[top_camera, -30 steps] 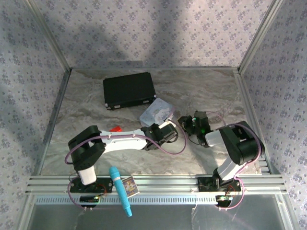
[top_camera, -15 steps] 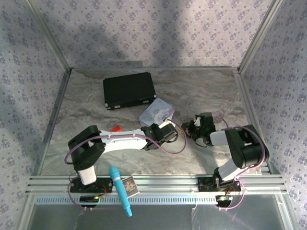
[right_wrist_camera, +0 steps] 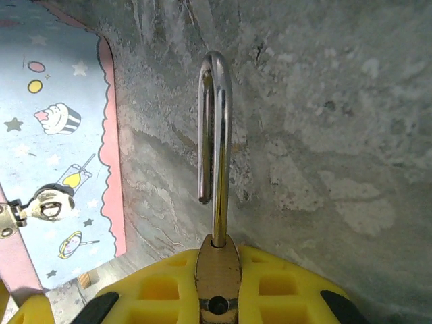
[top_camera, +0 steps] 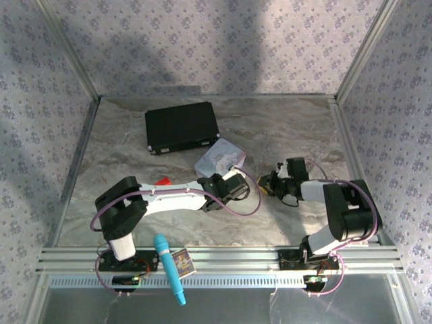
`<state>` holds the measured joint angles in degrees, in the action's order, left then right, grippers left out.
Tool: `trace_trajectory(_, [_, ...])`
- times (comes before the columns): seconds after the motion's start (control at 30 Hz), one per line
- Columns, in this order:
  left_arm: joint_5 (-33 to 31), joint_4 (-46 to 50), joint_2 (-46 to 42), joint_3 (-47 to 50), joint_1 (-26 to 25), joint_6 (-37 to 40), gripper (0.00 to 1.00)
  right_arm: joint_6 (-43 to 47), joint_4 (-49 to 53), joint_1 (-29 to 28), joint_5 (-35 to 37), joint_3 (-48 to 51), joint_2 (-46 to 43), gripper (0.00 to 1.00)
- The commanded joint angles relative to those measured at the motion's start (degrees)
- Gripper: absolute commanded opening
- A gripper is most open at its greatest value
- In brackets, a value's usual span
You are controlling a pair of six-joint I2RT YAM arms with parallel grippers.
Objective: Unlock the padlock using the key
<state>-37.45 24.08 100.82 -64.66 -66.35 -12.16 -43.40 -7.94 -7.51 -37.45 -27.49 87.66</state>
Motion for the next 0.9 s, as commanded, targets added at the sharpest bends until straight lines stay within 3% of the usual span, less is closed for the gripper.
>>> trace_trajectory(0.0, [0.62,10.37,2.92,2.20,0.39,-3.85,0.43,4.35,17.23,1.84,5.97,2.23,4.41,0.20])
trace_trajectory(0.1, [-3.58,11.72,4.05,0.17,-0.85,-6.47,0.60,4.40,18.19,1.84,5.85,1.31,5.07,0.23])
trace_trajectory(0.2, [-6.22,13.04,5.63,-1.71,-1.50,-9.22,0.69,4.40,20.08,1.81,6.40,0.09,4.59,0.25])
trace_trajectory(0.4, [-11.71,16.93,5.10,-2.71,-1.26,-16.85,0.77,5.25,27.42,0.03,11.62,-4.21,2.05,0.28])
trace_trajectory(0.87, [-10.51,18.05,-0.10,2.90,4.74,-25.58,0.83,4.86,45.35,-10.23,34.84,-17.27,1.07,0.29])
